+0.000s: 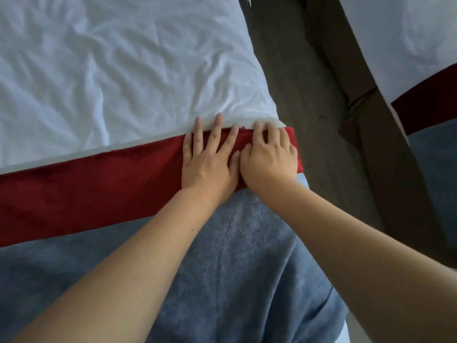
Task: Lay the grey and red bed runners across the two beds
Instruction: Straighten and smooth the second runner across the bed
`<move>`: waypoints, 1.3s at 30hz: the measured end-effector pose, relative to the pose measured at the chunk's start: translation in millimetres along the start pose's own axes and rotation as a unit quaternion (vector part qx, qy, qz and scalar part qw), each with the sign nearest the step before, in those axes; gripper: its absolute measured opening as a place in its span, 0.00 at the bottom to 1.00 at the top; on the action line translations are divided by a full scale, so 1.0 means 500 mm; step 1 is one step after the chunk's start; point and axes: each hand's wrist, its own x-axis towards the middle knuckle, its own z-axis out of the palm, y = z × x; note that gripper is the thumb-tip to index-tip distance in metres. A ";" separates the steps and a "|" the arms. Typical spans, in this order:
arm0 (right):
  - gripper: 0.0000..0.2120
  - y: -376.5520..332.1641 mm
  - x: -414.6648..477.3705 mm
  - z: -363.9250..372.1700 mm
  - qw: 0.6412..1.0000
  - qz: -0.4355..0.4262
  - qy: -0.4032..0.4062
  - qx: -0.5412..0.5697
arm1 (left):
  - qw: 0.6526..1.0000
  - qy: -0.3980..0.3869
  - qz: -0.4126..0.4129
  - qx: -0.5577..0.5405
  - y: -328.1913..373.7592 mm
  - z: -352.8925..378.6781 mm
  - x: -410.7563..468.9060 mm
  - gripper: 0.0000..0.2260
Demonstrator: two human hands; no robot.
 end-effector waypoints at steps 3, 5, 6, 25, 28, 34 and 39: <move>0.17 0.025 0.037 -0.019 0.998 -0.009 0.053 0.009 | 0.999 0.023 -0.016 -0.034 -0.014 -0.011 0.024 0.22; 0.15 0.043 0.066 -0.036 0.997 -0.020 0.069 0.036 | 0.996 0.073 -0.012 -0.044 -0.022 -0.028 0.042 0.18; 0.14 0.051 0.077 -0.042 0.996 -0.013 0.066 0.056 | 0.994 0.095 -0.002 -0.048 -0.026 -0.035 0.051 0.16; 0.07 0.084 0.085 -0.011 0.983 -0.149 0.102 0.038 | 0.949 0.298 0.099 -0.024 -0.052 0.031 0.068 0.06; 0.03 0.067 0.102 -0.034 0.984 -0.114 0.127 0.044 | 0.948 0.305 0.084 -0.029 -0.050 0.017 0.068 0.09; 0.11 0.009 0.141 -0.082 0.987 -0.070 0.124 0.074 | 0.948 0.313 0.050 -0.039 -0.078 -0.042 0.079 0.09; 0.09 -0.004 0.196 -0.058 0.998 -0.024 0.060 -0.014 | 0.971 0.233 0.013 -0.061 -0.099 -0.079 0.125 0.13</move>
